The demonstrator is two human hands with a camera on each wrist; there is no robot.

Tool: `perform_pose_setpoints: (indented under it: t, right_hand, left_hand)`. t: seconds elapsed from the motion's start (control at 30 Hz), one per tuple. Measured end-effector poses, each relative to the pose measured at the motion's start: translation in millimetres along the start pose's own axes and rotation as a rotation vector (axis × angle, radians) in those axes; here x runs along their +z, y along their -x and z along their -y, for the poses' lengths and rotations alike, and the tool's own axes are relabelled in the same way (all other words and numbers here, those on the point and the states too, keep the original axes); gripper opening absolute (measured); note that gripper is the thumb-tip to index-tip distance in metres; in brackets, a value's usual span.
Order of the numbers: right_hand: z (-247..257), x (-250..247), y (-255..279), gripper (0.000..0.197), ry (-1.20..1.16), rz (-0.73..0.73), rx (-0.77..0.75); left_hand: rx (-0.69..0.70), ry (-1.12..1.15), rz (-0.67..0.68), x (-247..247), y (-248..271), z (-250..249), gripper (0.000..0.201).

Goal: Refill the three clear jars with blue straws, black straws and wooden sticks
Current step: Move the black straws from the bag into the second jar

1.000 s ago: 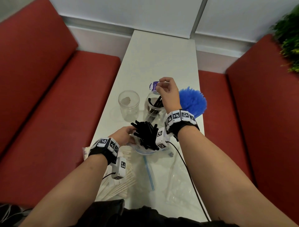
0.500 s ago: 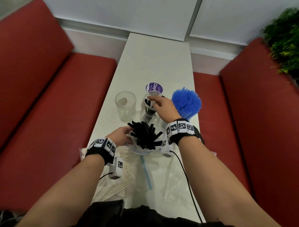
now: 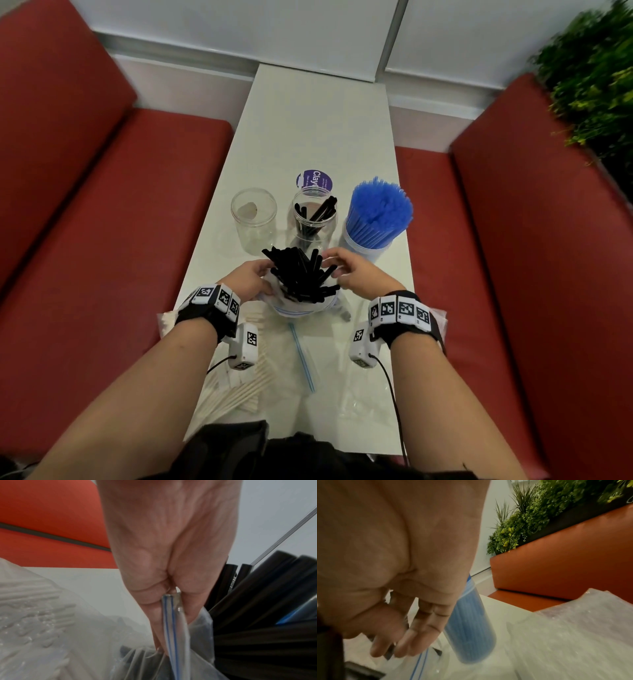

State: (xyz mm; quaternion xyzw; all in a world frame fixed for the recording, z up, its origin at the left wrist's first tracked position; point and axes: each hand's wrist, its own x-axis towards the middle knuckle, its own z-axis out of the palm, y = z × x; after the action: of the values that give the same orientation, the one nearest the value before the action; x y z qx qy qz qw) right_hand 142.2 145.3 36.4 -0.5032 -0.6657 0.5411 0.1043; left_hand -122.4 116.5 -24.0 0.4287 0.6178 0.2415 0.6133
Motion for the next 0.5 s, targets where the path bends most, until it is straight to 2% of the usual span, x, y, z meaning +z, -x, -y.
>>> perform_pose_setpoints:
  t: [0.07,0.17,0.23,0.37,0.5]
  right_hand:
    - [-4,9,3,0.070,0.040,0.049,0.003]
    - [-4,21,2,0.074,0.007,0.022,-0.037]
    - [-4,26,-1,0.065,-0.013,-0.015,-0.075]
    - [-2,33,-5,0.033,-0.042,-0.108,-0.077]
    - [1,31,-8,0.022,-0.109,-0.200,-0.080]
  left_hand:
    - [-0.004,-0.016,-0.004,1,-2,0,0.063]
    - [-0.002,-0.040,-0.001,2,-3,0,0.064]
    - [-0.001,-0.045,-0.003,2,-4,0,0.063]
    - [-0.003,-0.051,-0.015,1,-2,-1,0.060]
    - [-0.004,-0.050,-0.025,1,-1,0,0.061]
